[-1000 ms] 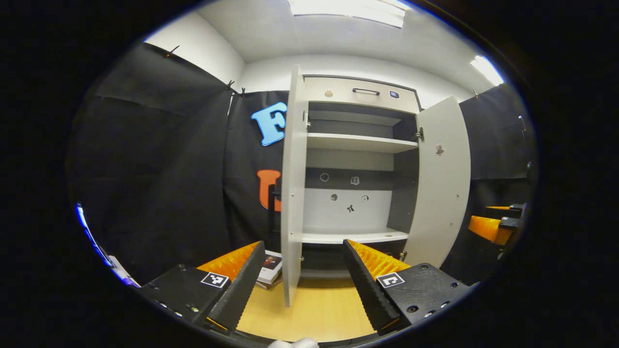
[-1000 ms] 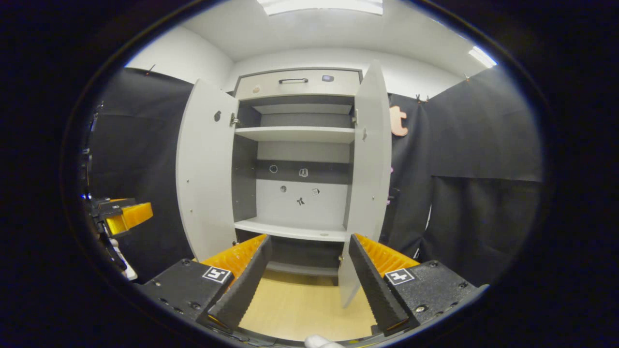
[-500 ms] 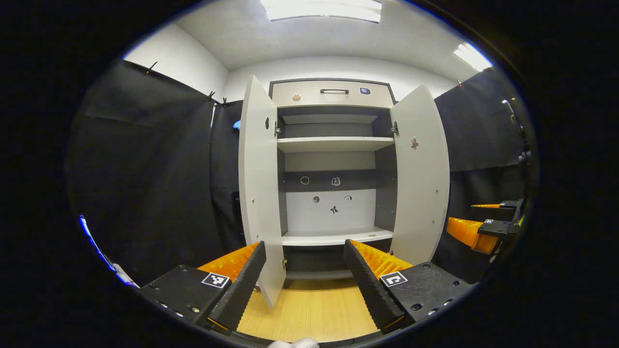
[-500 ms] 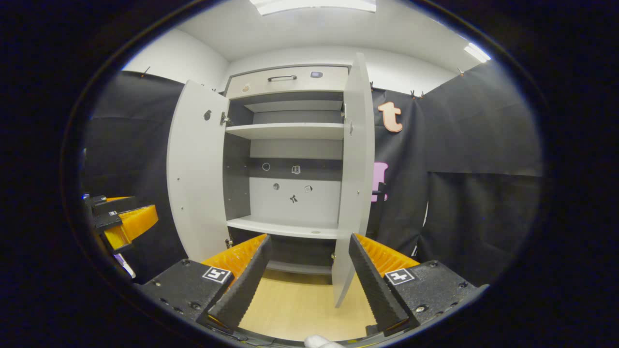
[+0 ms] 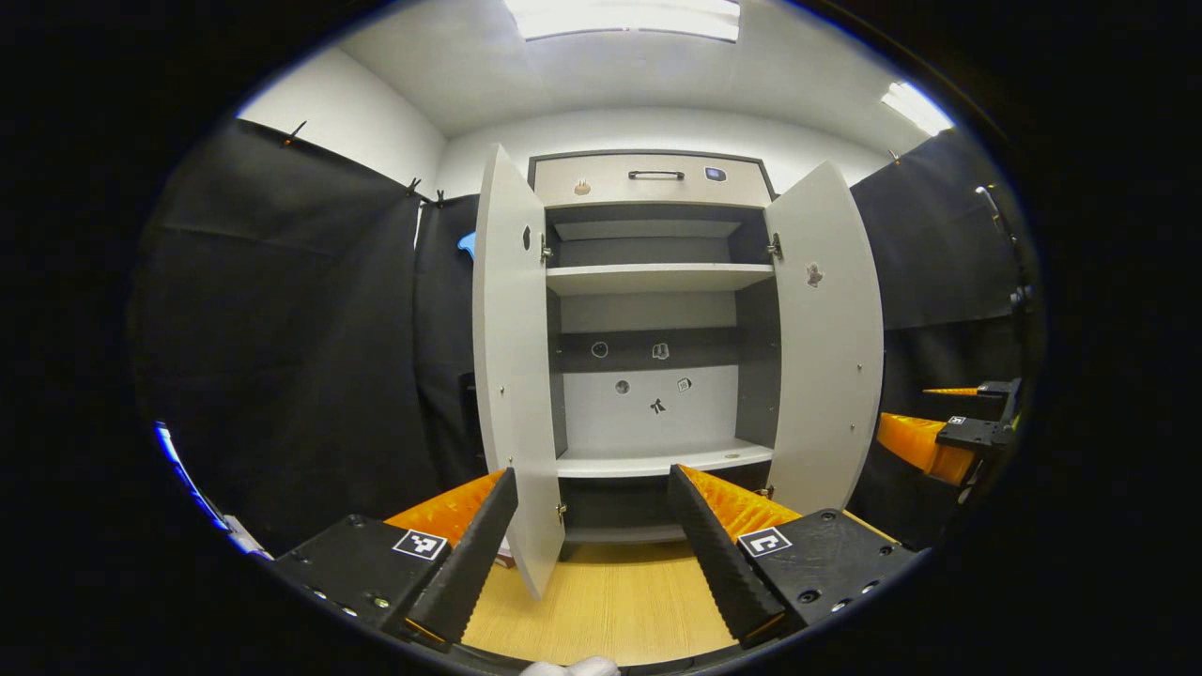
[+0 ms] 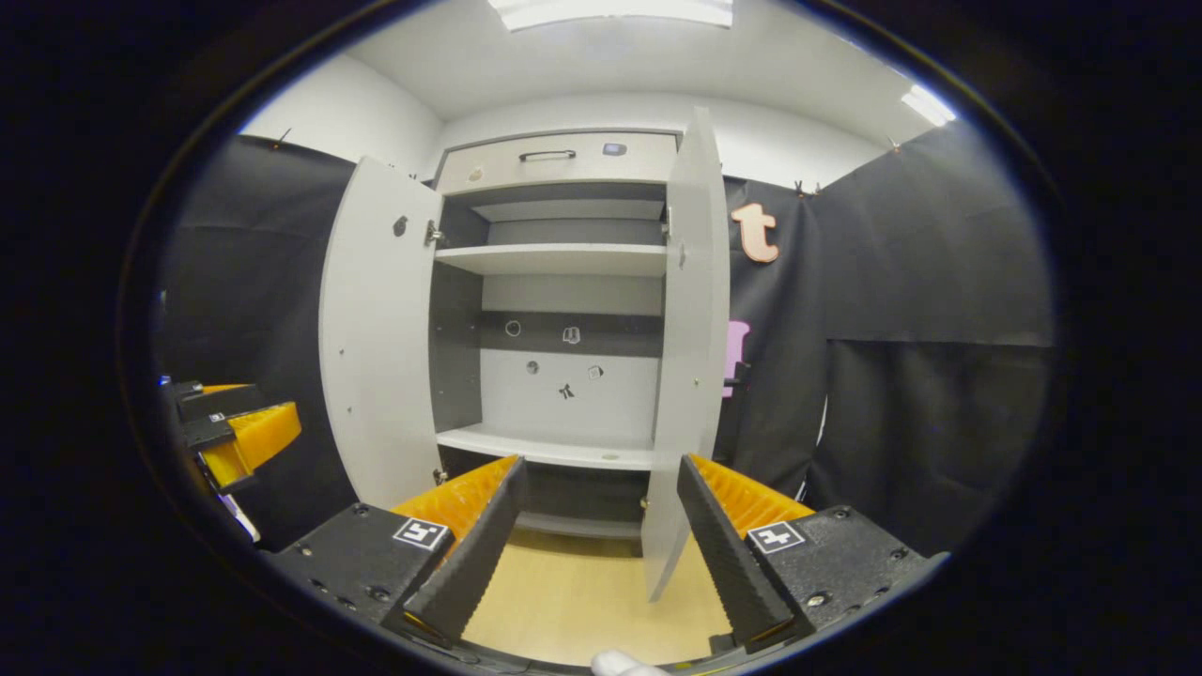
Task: Open the right door of the double-door shoe cabinet with the right hand, and open the left door with the left hand.
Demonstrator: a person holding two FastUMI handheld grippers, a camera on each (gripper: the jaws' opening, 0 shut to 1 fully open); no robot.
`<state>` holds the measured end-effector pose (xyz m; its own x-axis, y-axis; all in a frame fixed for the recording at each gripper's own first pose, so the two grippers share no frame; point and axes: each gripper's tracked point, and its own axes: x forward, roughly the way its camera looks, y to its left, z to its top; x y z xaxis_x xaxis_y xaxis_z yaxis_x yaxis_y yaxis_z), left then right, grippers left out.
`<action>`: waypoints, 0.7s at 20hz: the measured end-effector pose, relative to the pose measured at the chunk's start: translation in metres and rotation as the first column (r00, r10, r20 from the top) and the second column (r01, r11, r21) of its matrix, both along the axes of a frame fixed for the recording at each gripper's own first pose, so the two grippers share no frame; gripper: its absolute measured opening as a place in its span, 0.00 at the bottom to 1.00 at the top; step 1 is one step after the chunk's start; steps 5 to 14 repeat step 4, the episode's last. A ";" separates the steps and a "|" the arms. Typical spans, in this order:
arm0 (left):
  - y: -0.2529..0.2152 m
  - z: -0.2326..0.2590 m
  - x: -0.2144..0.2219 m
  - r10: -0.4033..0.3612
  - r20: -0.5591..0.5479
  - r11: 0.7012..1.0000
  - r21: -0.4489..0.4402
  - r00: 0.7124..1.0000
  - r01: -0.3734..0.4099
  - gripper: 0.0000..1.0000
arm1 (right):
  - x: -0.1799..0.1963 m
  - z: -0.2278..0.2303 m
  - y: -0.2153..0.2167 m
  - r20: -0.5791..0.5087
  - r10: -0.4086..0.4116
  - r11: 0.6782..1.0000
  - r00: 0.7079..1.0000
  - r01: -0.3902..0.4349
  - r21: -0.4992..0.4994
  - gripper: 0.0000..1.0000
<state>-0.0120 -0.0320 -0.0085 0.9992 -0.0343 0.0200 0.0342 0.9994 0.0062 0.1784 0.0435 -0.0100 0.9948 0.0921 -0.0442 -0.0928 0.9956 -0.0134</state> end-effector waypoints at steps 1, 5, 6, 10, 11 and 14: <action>0.001 0.001 -0.001 0.002 0.004 1.000 0.003 1.000 -0.002 0.96 | 0.000 0.000 0.001 -0.002 0.002 1.000 1.000 -0.002 0.001 1.00; 0.005 0.004 -0.002 0.006 0.012 1.000 0.009 1.000 -0.006 0.96 | -0.001 0.000 0.003 -0.005 0.006 1.000 1.000 -0.006 0.000 1.00; 0.005 0.004 -0.002 0.006 0.012 1.000 0.009 1.000 -0.006 0.96 | -0.001 0.000 0.003 -0.005 0.006 1.000 1.000 -0.006 0.000 1.00; 0.005 0.004 -0.002 0.006 0.012 1.000 0.009 1.000 -0.006 0.96 | -0.001 0.000 0.003 -0.005 0.006 1.000 1.000 -0.006 0.000 1.00; 0.005 0.004 -0.002 0.006 0.012 1.000 0.009 1.000 -0.006 0.96 | -0.001 0.000 0.003 -0.005 0.006 1.000 1.000 -0.006 0.000 1.00; 0.005 0.004 -0.002 0.006 0.012 1.000 0.009 1.000 -0.006 0.96 | -0.001 0.000 0.003 -0.005 0.006 1.000 1.000 -0.006 0.000 1.00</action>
